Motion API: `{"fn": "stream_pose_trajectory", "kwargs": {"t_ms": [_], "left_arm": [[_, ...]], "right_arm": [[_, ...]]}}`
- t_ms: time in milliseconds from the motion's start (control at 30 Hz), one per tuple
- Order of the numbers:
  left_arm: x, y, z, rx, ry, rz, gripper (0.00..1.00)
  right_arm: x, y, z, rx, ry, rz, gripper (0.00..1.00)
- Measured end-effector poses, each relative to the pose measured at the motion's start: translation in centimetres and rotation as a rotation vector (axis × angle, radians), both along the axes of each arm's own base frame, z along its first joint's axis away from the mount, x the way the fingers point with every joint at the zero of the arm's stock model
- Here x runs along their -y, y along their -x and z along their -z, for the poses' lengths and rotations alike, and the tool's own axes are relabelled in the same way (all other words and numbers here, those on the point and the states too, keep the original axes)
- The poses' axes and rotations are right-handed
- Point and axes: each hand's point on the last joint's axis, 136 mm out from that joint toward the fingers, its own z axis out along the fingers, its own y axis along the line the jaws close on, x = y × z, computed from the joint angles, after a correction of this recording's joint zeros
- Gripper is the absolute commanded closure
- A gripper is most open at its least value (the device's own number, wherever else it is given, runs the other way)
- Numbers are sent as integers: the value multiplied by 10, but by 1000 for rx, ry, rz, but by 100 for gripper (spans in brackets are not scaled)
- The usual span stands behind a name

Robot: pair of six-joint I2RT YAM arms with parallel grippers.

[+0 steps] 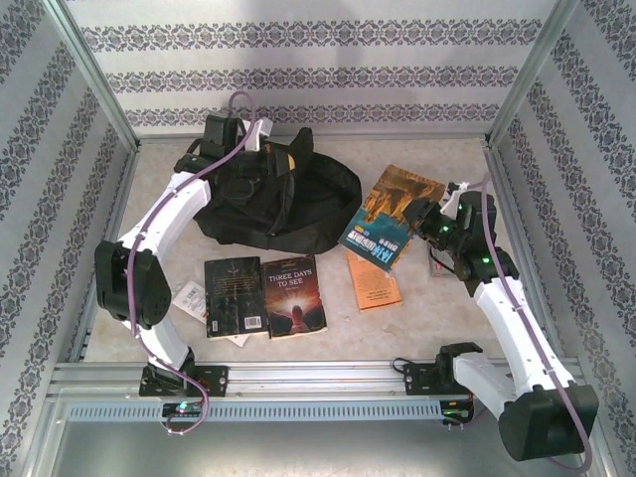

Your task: Pack books, pencil case, and school supplies into a backpack

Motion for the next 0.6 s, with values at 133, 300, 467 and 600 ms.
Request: {"fn": "stream_pose_trajectory", "kwargs": {"t_ms": [133,300,467,600], "left_arm": [[-2,4,-9,38,-18,6,100],[1,7,-8,48,-32,24,100],[11,13,-7,62,-39,58,100],[21,20,-6,65,-46,86,100]], "right_arm": [[-13,-21,-3,-28,-52,3,100],[-41,-55,4,-91,-73,1,100],[-56,-93,14,-121,-80,46,100],[-66,-123,38,-169,-79,82,100]]}}
